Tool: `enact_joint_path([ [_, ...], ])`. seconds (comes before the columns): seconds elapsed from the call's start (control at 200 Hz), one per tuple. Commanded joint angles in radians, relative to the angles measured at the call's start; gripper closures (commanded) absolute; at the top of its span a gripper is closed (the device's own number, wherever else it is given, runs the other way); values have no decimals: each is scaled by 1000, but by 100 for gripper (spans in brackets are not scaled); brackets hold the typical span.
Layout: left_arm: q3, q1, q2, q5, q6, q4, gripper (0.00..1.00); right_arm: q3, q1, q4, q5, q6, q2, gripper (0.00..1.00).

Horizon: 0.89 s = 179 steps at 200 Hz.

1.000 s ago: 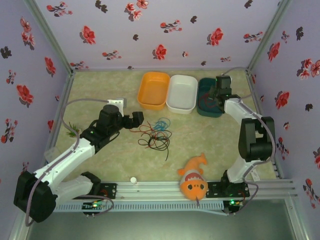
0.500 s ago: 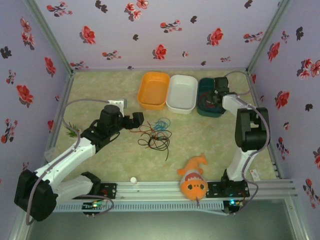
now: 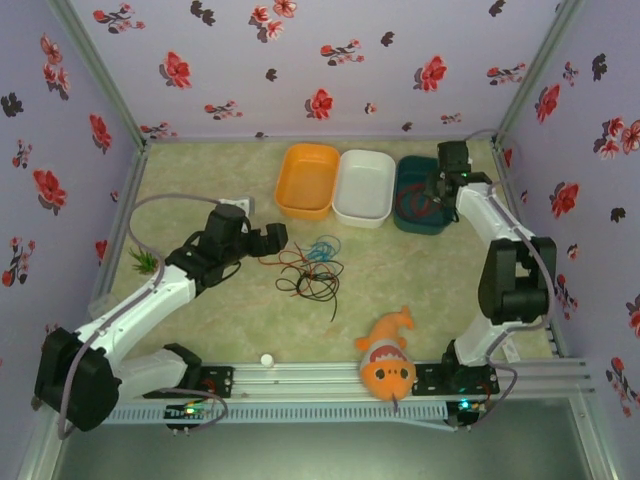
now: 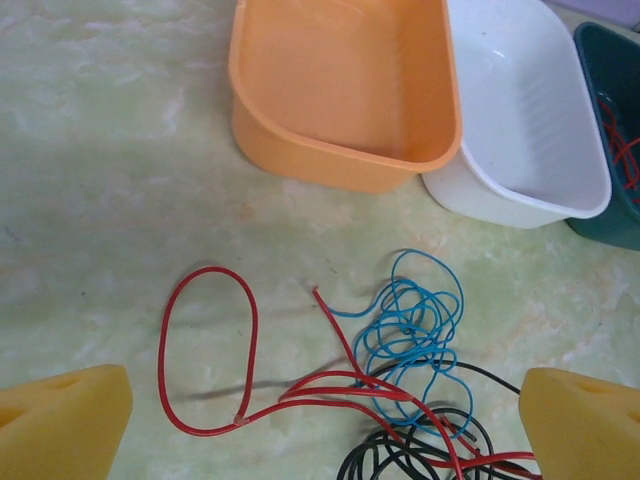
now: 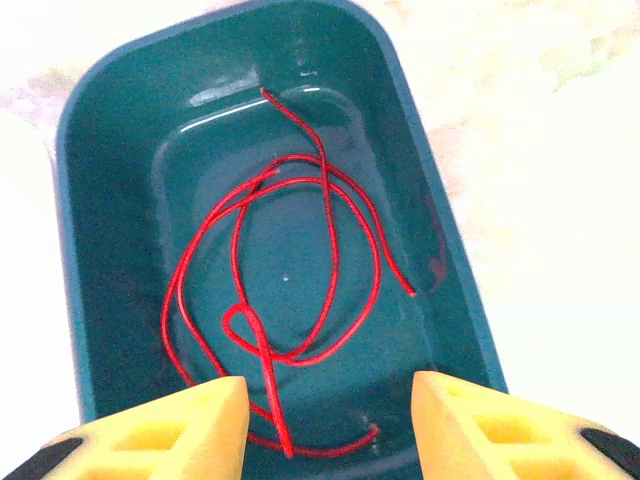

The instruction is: Untangle the cables

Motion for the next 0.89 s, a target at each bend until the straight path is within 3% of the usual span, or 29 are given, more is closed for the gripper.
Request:
enact_joint_path([
  [0.0, 39, 17, 24, -21, -46, -69, 0, 11, 11, -89, -3, 4, -91, 53],
  [0.165, 56, 38, 75, -19, -81, -112, 0, -1, 108, -171, -35, 10, -192, 52],
  [0.415, 55, 68, 140, -4, -125, -136, 1, -9, 415, -208, -50, 14, -226, 52],
  [0.65, -4, 145, 138, 11, -200, -112, 0, 102, 693, -236, -86, -69, -53, 46],
  [0.89, -70, 225, 73, 11, -242, -89, 0, 318, 813, -362, -104, -166, 226, 43],
])
